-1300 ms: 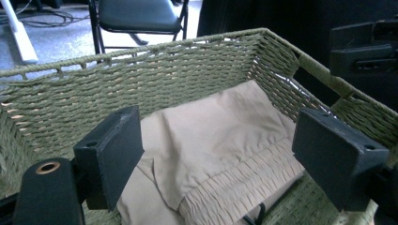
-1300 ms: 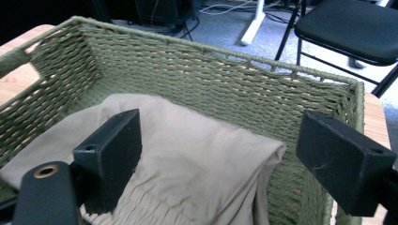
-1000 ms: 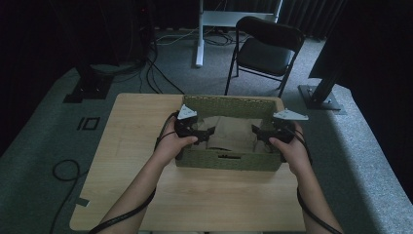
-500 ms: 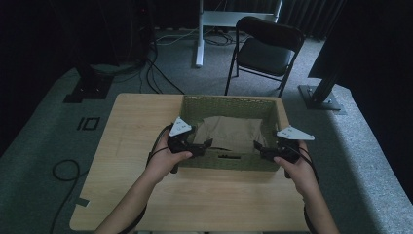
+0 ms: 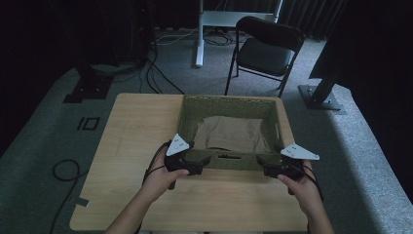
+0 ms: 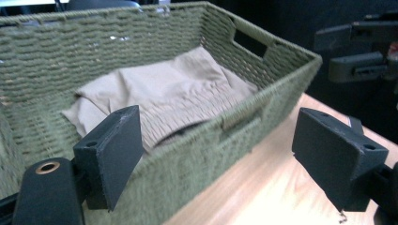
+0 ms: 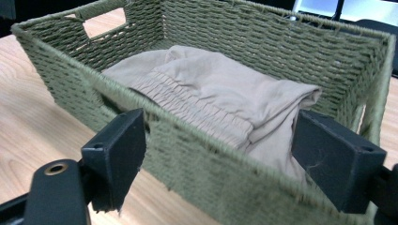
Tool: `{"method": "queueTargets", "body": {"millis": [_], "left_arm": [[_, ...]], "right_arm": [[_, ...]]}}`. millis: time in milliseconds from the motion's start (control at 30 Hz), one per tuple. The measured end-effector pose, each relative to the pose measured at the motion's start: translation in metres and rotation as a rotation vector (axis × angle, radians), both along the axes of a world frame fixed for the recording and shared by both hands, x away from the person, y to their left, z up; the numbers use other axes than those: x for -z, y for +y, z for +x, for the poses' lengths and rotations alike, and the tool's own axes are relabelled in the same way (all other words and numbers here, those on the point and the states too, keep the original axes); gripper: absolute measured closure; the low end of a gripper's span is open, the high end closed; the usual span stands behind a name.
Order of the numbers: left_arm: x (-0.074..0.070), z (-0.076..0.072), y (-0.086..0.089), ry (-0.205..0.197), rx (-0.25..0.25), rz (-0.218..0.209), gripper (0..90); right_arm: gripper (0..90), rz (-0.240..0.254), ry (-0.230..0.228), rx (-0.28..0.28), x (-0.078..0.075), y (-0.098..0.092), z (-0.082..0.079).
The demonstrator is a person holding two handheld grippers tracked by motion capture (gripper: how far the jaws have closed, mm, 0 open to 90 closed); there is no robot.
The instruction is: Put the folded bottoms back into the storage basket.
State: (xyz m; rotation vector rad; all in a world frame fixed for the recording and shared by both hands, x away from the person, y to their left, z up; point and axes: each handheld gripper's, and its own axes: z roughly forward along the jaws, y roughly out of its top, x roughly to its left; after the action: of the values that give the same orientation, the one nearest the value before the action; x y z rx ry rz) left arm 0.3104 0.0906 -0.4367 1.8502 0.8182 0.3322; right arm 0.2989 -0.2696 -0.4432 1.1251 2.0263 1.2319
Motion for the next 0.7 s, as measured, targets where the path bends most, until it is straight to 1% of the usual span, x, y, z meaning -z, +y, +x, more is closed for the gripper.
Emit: {"method": "queueTargets", "body": {"millis": [67, 100, 167, 200, 233, 267, 300, 333, 467, 567, 667, 700], "left_arm": [[0.002, -0.002, 0.001, 0.001, 0.005, 0.004, 17.7], [0.005, -0.007, 0.004, 0.003, 0.007, 0.006, 17.7], [0.009, -0.012, 0.005, 0.006, 0.003, 0.012, 17.7], [0.012, -0.015, 0.006, 0.011, 0.009, 0.021, 17.7], [0.014, -0.016, 0.007, 0.015, 0.011, 0.022, 17.7], [0.014, -0.016, 0.007, 0.015, 0.011, 0.022, 17.7], [0.022, -0.020, 0.008, 0.033, 0.016, 0.026, 17.7], [0.026, -0.021, 0.009, 0.043, 0.018, 0.031, 17.7], [0.040, -0.025, 0.011, 0.067, 0.018, 0.047, 17.7], [0.048, -0.028, 0.013, 0.066, 0.020, 0.068, 17.7], [0.057, -0.030, 0.016, 0.086, 0.012, 0.064, 17.7], [0.057, -0.030, 0.016, 0.086, 0.012, 0.064, 17.7]], "right_arm": [[16.9, 0.003, 0.000, 0.004, 0.003, -0.001, -0.003], [16.7, 0.001, 0.001, 0.005, 0.008, -0.004, -0.008], [16.4, 0.005, 0.007, 0.003, 0.013, -0.005, -0.012], [16.1, 0.003, 0.007, 0.003, 0.016, -0.005, -0.013], [15.0, 0.003, 0.011, 0.000, 0.020, -0.006, -0.015], [15.0, 0.003, 0.011, 0.000, 0.020, -0.006, -0.015], [14.1, -0.001, 0.005, -0.012, 0.027, -0.006, -0.019], [14.0, -0.007, 0.007, -0.019, 0.030, -0.006, -0.019], [14.0, -0.015, 0.032, -0.019, 0.043, -0.006, -0.023], [14.1, -0.010, 0.046, -0.007, 0.051, -0.008, -0.024], [14.0, -0.017, 0.059, -0.004, 0.059, -0.008, -0.025], [14.0, -0.017, 0.059, -0.004, 0.059, -0.008, -0.025]]}}
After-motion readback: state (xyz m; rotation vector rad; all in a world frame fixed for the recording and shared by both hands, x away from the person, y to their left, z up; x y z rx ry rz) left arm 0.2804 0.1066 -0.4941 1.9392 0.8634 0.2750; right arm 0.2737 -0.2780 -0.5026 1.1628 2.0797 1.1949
